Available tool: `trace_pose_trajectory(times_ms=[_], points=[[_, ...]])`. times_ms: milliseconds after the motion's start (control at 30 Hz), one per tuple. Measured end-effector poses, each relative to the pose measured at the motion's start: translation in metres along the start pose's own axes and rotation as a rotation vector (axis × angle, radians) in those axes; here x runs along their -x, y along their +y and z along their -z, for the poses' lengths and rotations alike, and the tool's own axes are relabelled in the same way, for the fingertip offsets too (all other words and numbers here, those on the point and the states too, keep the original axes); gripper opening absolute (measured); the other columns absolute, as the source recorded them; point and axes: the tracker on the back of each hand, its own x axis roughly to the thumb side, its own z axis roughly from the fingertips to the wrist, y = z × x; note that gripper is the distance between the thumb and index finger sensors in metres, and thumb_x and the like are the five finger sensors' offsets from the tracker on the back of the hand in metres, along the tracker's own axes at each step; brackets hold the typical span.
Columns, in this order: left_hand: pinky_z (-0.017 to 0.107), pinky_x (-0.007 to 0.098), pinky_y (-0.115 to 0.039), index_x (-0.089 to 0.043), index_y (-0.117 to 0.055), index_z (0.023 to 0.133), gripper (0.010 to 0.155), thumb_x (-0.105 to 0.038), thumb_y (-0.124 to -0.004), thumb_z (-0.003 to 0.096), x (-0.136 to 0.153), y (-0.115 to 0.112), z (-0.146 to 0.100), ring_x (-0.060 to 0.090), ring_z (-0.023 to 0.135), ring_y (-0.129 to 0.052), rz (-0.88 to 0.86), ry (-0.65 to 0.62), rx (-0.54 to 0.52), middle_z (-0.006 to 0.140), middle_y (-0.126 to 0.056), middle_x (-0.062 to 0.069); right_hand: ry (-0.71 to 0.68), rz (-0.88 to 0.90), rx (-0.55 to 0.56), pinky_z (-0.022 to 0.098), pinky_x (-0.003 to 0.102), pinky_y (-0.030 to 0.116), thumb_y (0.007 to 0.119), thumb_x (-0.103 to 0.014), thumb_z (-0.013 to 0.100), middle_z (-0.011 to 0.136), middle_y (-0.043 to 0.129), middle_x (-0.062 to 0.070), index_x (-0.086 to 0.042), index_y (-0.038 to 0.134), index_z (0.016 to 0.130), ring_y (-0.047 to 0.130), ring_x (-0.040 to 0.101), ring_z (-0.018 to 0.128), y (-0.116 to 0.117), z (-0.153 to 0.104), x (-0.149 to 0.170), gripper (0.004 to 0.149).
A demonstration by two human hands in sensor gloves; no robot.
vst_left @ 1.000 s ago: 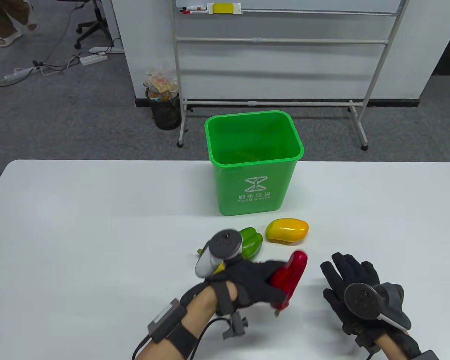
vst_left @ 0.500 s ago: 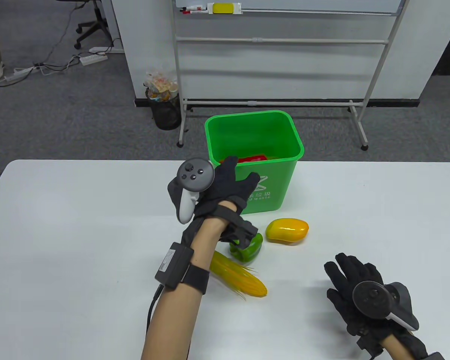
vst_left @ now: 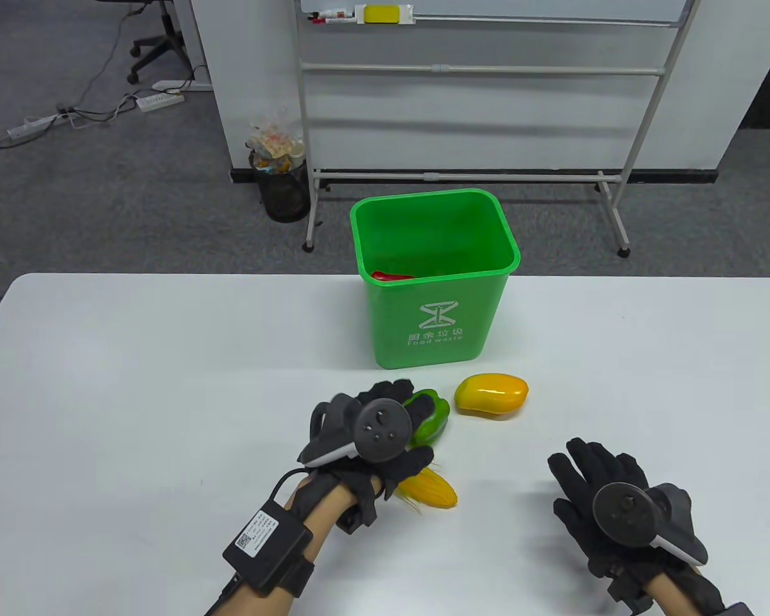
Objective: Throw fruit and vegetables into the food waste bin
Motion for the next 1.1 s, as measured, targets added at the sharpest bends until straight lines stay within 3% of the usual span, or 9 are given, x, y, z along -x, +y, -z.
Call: trace_pose_trajectory(times_ms=[133,233,333,733,900,1100], points=[[0.07,0.068,-0.053,-0.014,-0.057,0.101,0.08,-0.051,-0.086,0.0361,0.004,-0.041,0.002,0.052,0.1,-0.058,0.313,0.036,0.097,0.11,-0.05,0.02,-0.003,-0.001,-0.007,0.073,0.073,0.04,0.07,-0.049,0.043,0.114,0.045,0.012,-0.02,0.057,0.106,0.053,0.044,0.107,0.0,0.0,0.0,0.07],[0.071,0.069,-0.05,-0.013,-0.048,0.104,0.088,-0.051,-0.088,0.0356,0.016,-0.063,0.009,0.051,0.102,-0.053,0.402,0.095,0.197,0.112,-0.043,0.018,-0.005,-0.006,-0.016,0.073,0.073,0.041,0.07,-0.049,0.043,0.113,0.046,0.012,-0.02,0.058,0.105,0.054,0.044,0.107,0.001,0.0,-0.001,0.07],[0.072,0.069,-0.048,-0.011,-0.043,0.104,0.091,-0.048,-0.09,0.0349,0.025,-0.074,0.016,0.051,0.102,-0.05,0.416,0.127,0.232,0.112,-0.04,0.02,-0.005,-0.007,-0.018,0.073,0.073,0.041,0.07,-0.049,0.043,0.113,0.046,0.012,-0.02,0.058,0.105,0.054,0.044,0.107,0.0,0.0,-0.001,0.07],[0.071,0.068,-0.052,-0.019,-0.049,0.103,0.082,-0.032,-0.095,0.0354,0.032,-0.097,0.03,0.05,0.1,-0.058,0.383,0.108,0.289,0.111,-0.044,0.021,0.007,0.003,-0.03,0.072,0.073,0.041,0.071,-0.048,0.043,0.113,0.048,0.012,-0.019,0.06,0.105,0.055,0.044,0.106,0.0,0.0,0.0,0.069],[0.068,0.066,-0.061,-0.018,-0.056,0.1,0.079,-0.03,-0.097,0.0339,0.029,-0.1,0.022,0.047,0.094,-0.071,0.409,0.071,0.245,0.106,-0.058,0.019,0.011,0.003,-0.037,0.073,0.073,0.041,0.071,-0.048,0.043,0.113,0.048,0.012,-0.019,0.06,0.105,0.055,0.044,0.107,0.0,0.0,0.0,0.069],[0.067,0.065,-0.064,-0.019,-0.06,0.099,0.078,-0.03,-0.099,0.0327,0.023,-0.097,0.003,0.047,0.093,-0.074,0.292,0.024,0.243,0.105,-0.062,0.018,0.013,0.006,-0.047,0.073,0.073,0.041,0.071,-0.048,0.043,0.113,0.048,0.012,-0.019,0.06,0.105,0.055,0.044,0.106,0.001,0.0,0.001,0.069]])
